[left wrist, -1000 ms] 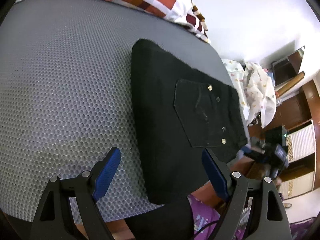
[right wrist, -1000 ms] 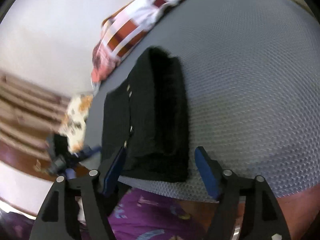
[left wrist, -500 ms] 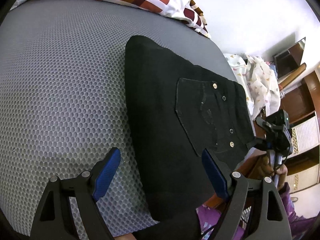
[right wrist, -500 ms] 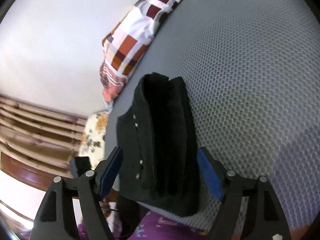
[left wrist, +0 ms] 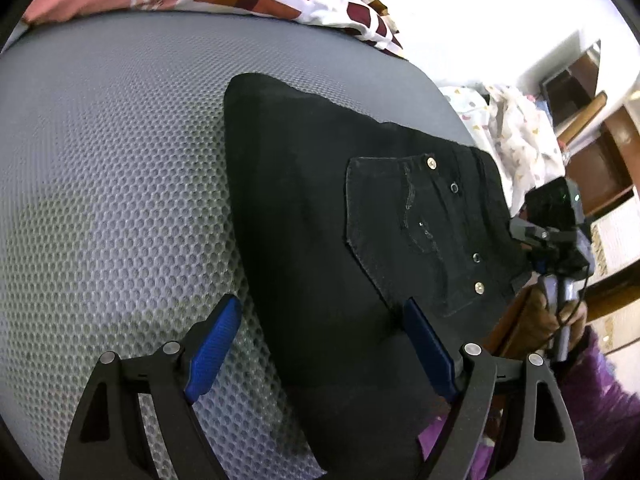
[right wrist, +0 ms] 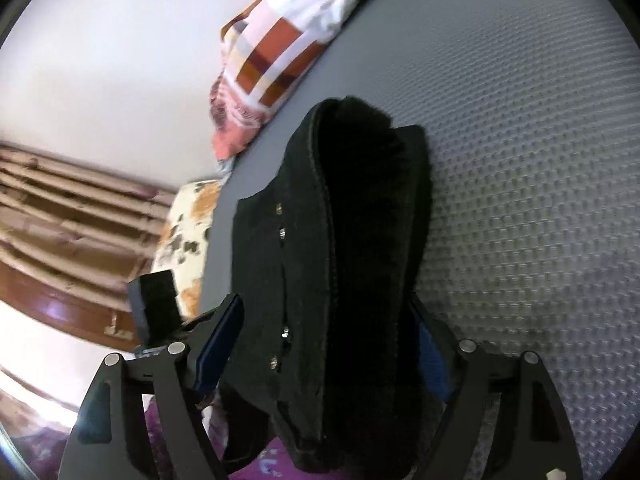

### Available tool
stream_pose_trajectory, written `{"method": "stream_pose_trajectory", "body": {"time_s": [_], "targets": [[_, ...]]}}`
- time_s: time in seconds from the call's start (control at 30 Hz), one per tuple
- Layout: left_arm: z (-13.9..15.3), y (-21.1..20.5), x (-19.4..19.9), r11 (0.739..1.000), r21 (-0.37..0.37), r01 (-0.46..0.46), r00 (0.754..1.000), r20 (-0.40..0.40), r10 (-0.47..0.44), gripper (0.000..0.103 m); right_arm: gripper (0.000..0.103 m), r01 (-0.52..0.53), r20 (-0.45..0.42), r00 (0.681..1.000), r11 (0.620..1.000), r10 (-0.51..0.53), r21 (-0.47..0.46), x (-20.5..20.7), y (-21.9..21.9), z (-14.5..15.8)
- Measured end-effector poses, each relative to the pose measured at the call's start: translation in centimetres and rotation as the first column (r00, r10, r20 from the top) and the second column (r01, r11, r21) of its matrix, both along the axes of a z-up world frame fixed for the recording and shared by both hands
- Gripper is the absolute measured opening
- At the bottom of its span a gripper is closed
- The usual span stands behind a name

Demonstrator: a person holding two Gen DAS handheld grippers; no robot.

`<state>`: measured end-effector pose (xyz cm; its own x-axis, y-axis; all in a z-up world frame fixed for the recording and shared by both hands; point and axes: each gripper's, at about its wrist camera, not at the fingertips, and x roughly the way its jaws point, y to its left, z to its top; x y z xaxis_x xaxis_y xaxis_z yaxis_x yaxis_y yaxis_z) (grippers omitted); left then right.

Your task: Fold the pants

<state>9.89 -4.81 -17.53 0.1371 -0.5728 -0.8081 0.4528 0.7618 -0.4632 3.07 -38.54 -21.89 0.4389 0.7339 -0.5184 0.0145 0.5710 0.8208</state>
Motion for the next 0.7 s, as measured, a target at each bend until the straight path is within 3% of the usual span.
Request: {"method": "stream_pose_trajectory", "body": {"time_s": [0.27, 0.47, 0.57, 0.7], "targets": [[-0.1, -2.0, -0.5, 0.995, 0.093, 0.031, 0.996, 0.080, -0.039, 0.083, 0.079, -0.075, 0.004, 0.997, 0.994, 0.076, -0.080, 0.1, 1.0, 0.6], [-0.1, -3.8, -0.6, 0.990, 0.142, 0.025, 0.991, 0.125, -0.043, 0.083, 0.090, -0.087, 0.022, 0.996, 0.991, 0.090, -0.103, 0.2, 2.0, 1.0], [-0.2, -4.2, -0.5, 0.987, 0.156, 0.026, 0.990, 0.135, -0.048, 0.083, 0.103, -0.089, 0.017, 0.996, 0.990, 0.091, -0.106, 0.6, 2.9, 1.2], [-0.4, -4.6, -0.4, 0.986, 0.166, 0.023, 0.988, 0.146, -0.047, 0.085, 0.103, -0.074, -0.003, 0.997, 0.993, 0.074, -0.087, 0.8, 2.7, 1.1]]}}
